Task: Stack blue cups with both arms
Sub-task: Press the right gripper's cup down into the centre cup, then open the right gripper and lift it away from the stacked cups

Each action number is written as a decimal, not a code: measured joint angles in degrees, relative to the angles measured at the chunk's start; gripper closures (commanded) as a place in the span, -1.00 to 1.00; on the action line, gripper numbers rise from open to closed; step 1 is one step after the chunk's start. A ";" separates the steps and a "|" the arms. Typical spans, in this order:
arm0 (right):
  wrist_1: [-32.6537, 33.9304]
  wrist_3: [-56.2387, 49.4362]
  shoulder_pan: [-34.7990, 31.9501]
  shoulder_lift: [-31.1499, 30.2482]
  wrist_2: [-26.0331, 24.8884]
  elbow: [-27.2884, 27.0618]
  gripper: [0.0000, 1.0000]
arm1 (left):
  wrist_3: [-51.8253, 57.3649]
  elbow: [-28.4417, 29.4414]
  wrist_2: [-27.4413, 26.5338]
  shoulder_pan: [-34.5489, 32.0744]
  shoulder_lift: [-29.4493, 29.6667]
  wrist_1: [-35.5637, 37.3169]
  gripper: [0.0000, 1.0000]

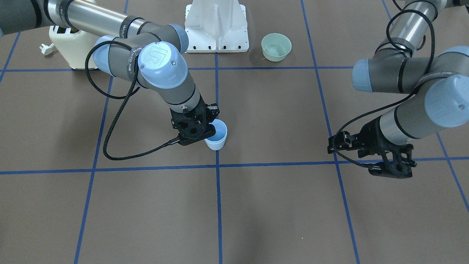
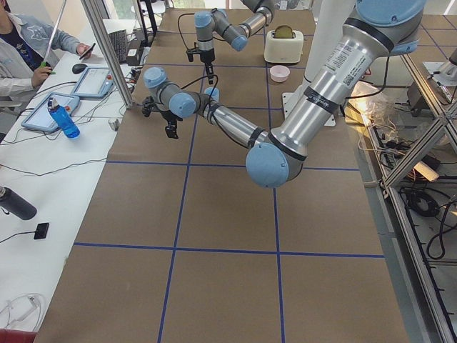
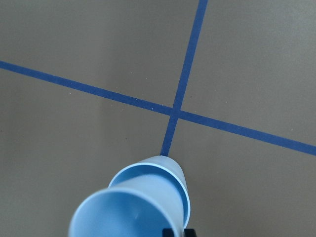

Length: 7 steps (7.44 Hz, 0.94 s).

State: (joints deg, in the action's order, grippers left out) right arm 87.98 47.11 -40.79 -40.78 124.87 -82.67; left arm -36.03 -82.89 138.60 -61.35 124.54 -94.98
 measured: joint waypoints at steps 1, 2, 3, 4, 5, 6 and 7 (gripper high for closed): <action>-0.02 0.00 0.00 0.01 -0.04 0.03 -0.99 | 0.00 -0.04 0.00 0.00 0.00 -0.02 -0.96; -0.06 -0.03 -0.01 0.08 -0.04 0.03 -1.00 | 0.00 -0.06 0.00 0.00 0.00 -0.01 -0.96; -0.34 -0.06 -0.10 0.13 -0.01 -0.10 -1.00 | 0.00 -0.07 0.00 0.00 0.00 0.03 -0.96; -2.22 -0.14 -0.37 -0.38 -0.01 -0.34 -1.00 | 0.00 -0.10 -0.02 -0.02 0.00 0.07 -0.96; -6.73 -0.39 -1.10 -2.24 0.07 -0.65 -1.00 | 0.00 -0.16 -0.10 -0.08 0.00 0.11 -0.96; -12.50 -0.52 -2.24 -4.97 -0.07 -1.06 -1.00 | 0.06 -0.29 -0.50 -0.19 0.00 0.11 -0.96; -17.16 -0.61 -3.55 -7.91 -1.12 -1.90 -1.00 | 0.25 -0.55 -1.09 -0.48 -0.05 0.03 -0.96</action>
State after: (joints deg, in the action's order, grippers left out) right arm 70.82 46.50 -44.34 -48.69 123.75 -84.57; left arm -35.78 -83.44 137.51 -61.82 124.49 -94.95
